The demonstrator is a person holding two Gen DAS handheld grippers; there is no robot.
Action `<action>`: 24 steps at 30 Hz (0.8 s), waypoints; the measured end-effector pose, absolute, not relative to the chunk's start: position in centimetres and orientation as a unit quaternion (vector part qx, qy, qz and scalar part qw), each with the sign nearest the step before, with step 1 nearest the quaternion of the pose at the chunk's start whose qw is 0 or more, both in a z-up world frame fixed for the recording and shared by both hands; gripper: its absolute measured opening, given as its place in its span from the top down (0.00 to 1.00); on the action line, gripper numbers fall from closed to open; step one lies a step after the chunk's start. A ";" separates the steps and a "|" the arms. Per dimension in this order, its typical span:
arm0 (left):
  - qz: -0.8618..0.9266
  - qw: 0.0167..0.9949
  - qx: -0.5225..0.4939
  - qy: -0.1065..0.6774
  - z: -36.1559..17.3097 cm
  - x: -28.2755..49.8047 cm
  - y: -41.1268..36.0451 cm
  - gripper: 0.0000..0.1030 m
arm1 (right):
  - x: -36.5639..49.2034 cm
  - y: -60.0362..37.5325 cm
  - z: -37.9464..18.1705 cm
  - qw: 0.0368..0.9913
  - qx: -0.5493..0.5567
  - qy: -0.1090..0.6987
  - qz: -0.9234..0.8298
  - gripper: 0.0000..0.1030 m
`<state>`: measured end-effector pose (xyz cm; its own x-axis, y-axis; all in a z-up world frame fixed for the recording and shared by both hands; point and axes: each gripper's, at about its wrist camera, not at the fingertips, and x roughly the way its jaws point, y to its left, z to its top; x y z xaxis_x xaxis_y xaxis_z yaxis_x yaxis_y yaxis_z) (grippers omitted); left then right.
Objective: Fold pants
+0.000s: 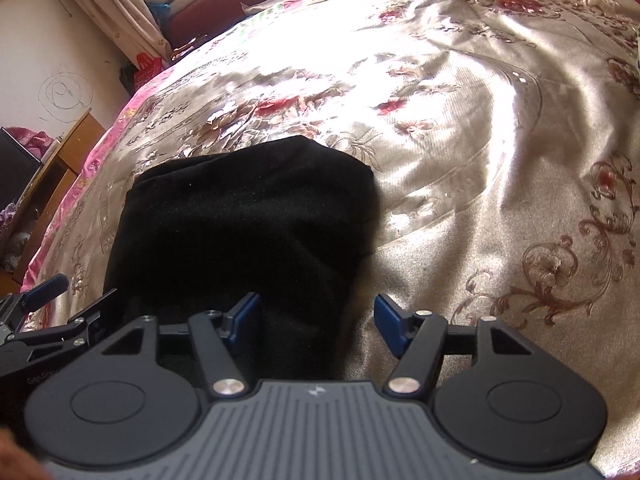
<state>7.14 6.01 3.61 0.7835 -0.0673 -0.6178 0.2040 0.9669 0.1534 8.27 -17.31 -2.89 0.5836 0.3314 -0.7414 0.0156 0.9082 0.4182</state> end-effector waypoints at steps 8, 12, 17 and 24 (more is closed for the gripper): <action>-0.076 0.947 0.078 0.303 4.3 3.8 4.6 0.00 | 4.8 -16.3 -1.1 0.885 0.157 0.426 0.103 0.38; -0.061 0.945 0.084 0.309 3.7 2.9 4.2 0.00 | 3.9 -16.0 -1.0 0.887 0.152 0.425 0.100 0.38; -0.059 0.945 0.067 0.316 3.6 1.5 3.9 0.00 | 2.6 -15.6 -0.7 0.889 0.140 0.423 0.105 0.38; -0.050 0.939 0.078 0.331 2.4 0.0 2.9 0.00 | 0.2 -15.1 -0.8 0.894 0.110 0.421 0.105 0.38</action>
<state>0.04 2.92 2.44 0.7757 -0.0429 -0.6296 0.1466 0.9826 0.1138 0.22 -15.07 -0.84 0.6230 0.2803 -0.7303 -0.0951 0.9538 0.2850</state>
